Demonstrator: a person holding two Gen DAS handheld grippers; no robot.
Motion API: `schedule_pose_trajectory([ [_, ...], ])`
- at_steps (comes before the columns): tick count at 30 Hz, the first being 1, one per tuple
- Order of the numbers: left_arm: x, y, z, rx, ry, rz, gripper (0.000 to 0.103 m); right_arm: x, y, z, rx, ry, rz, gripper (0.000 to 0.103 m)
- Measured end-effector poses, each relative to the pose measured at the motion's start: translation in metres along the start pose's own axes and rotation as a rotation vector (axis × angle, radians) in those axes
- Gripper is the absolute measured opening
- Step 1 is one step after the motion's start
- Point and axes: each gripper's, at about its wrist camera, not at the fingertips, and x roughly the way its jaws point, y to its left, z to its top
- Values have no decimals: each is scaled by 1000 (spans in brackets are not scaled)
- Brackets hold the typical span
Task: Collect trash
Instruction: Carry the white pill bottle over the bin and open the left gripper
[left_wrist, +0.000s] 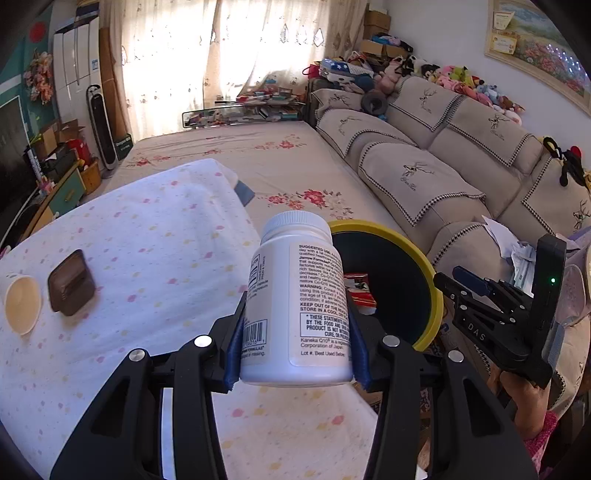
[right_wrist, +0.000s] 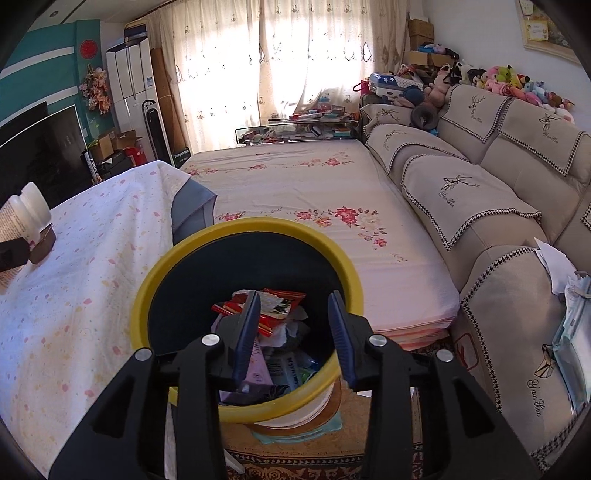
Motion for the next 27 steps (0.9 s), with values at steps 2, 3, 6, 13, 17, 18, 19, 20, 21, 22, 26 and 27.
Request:
schedule_pose_trajectory([
  [2, 20, -10, 6, 14, 18, -15, 46, 1, -6, 0, 8, 4, -5, 37],
  [3, 28, -16, 9, 17, 26, -22, 46, 2, -9, -1, 10, 5, -6, 37],
  [6, 54, -27, 16, 29, 44, -27, 46, 4, -15, -1, 16, 11, -10, 37],
  [13, 102, -41, 27, 47, 84, -15, 46, 9, -25, -4, 29, 21, -9, 37],
  [17, 114, -42, 32, 43, 74, 13, 67, 11, -22, -5, 29, 26, -6, 37],
  [18, 114, -41, 33, 40, 66, 18, 67, 11, -21, -5, 29, 28, -4, 37],
  [19, 113, -39, 34, 37, 63, 16, 67, 12, -21, -5, 29, 29, -3, 37],
  [20, 111, -37, 35, 32, 61, 9, 67, 11, -20, -6, 29, 29, -2, 37],
  [21, 107, -37, 36, 24, 55, 1, 67, 11, -19, -6, 29, 28, 0, 37],
  [22, 100, -35, 36, 18, 43, -6, 68, 11, -19, -6, 28, 28, 2, 38],
  [26, 54, -18, 27, -4, -38, -3, 81, 10, -12, -7, 17, 29, 16, 38],
  [27, 41, -13, 21, -10, -54, 2, 81, 10, -9, -7, 13, 29, 21, 38],
])
